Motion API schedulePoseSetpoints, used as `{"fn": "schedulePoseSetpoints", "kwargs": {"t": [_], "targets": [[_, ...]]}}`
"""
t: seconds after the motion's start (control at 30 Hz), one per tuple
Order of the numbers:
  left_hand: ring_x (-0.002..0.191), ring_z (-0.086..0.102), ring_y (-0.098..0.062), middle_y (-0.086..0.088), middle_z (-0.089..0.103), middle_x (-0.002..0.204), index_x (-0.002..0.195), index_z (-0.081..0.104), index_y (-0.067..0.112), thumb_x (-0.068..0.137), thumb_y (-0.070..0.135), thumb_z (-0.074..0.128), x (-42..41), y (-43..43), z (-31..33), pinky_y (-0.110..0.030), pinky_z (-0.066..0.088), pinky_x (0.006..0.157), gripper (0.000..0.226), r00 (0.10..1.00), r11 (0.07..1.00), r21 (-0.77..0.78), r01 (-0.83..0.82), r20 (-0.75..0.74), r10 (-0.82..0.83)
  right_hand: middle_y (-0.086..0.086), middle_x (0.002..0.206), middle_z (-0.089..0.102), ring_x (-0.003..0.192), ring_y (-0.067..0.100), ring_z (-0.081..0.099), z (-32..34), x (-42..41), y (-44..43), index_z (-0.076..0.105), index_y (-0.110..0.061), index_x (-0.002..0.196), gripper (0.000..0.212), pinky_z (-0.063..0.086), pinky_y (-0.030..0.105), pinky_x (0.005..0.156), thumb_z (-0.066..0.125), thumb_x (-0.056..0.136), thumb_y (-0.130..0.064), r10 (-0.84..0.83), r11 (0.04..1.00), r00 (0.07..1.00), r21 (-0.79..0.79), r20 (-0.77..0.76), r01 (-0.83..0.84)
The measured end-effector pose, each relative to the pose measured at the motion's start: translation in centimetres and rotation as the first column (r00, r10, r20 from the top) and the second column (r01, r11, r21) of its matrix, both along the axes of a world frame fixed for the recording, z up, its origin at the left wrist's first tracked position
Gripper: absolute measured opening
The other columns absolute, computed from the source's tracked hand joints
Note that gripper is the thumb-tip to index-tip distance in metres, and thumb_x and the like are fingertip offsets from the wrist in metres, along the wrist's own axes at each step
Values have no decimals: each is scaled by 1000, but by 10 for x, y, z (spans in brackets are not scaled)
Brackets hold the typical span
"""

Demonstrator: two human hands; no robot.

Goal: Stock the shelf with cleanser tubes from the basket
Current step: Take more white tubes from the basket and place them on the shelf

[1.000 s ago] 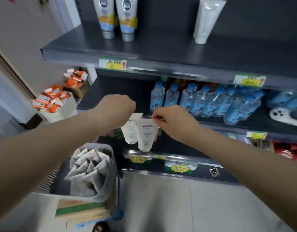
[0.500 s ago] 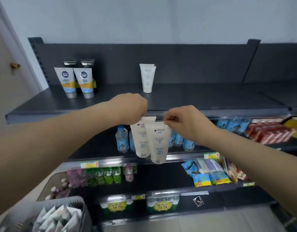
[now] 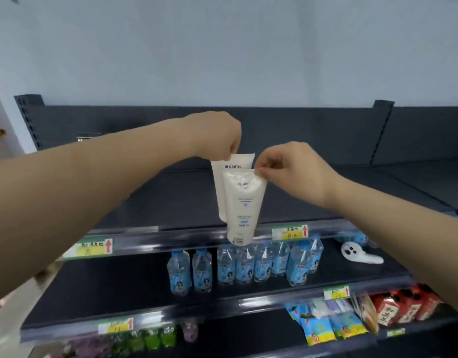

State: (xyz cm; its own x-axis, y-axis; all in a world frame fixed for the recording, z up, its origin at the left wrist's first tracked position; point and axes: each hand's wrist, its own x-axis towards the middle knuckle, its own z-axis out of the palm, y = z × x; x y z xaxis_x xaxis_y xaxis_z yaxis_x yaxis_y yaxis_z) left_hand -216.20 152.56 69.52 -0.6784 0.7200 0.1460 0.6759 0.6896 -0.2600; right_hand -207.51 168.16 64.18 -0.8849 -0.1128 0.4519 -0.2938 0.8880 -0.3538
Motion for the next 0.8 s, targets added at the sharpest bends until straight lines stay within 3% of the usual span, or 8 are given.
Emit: {"fn": "schedulePoseSetpoints", "kwargs": {"t": [0.13,0.2,0.3,0.5,0.7,0.8], "targets": [[87,64,-26,-3,70,88,79,63,17,85,19,60,-55,4,3,-36,52,75,7,1000,1000,-19,12,20,-12,-16,73,63,68,-4,57,7,-43,-3,68,-23,78,12,39,6,59,62,87,-19,-18,1000,1000,-12,-14,18],[85,67,-26,-6,72,87,77,65,17,84,19,61,-77,7,1,-36,54,74,8,999,1000,-11,10,43,-9,-16,73,64,68,-4,57,8,-62,-3,68,-22,77,12,40,5,58,61,87,-18,-35,999,999,-18,-16,35],[89,67,-26,-7,73,93,89,72,8,83,18,62,-111,11,-7,-33,53,74,16,999,1000,20,24,47,-25,-12,76,67,71,0,59,3,-93,-4,69,-21,78,11,42,9,62,61,86,-18,-54,998,999,-35,3,55],[92,65,-25,-3,71,99,94,72,15,84,18,65,-161,16,-32,-38,54,80,13,992,995,100,2,127,-15,-8,81,69,76,7,62,-18,-139,-1,70,-17,82,10,49,21,69,61,87,-17,-83,994,995,-66,60,86],[92,62,-22,1,69,100,96,73,16,85,18,66,-186,22,-43,-29,44,71,13,989,987,160,15,146,-39,-9,76,67,70,5,59,-29,-165,7,70,-17,82,9,44,15,64,62,87,-18,-96,994,991,-47,90,100],[94,62,-21,2,69,99,96,73,16,84,19,67,-194,25,-46,-29,42,71,14,988,985,173,22,147,-48,-6,77,68,71,9,60,-33,-174,10,71,-16,83,9,46,19,66,63,86,-17,-102,994,991,-35,92,105]]}}
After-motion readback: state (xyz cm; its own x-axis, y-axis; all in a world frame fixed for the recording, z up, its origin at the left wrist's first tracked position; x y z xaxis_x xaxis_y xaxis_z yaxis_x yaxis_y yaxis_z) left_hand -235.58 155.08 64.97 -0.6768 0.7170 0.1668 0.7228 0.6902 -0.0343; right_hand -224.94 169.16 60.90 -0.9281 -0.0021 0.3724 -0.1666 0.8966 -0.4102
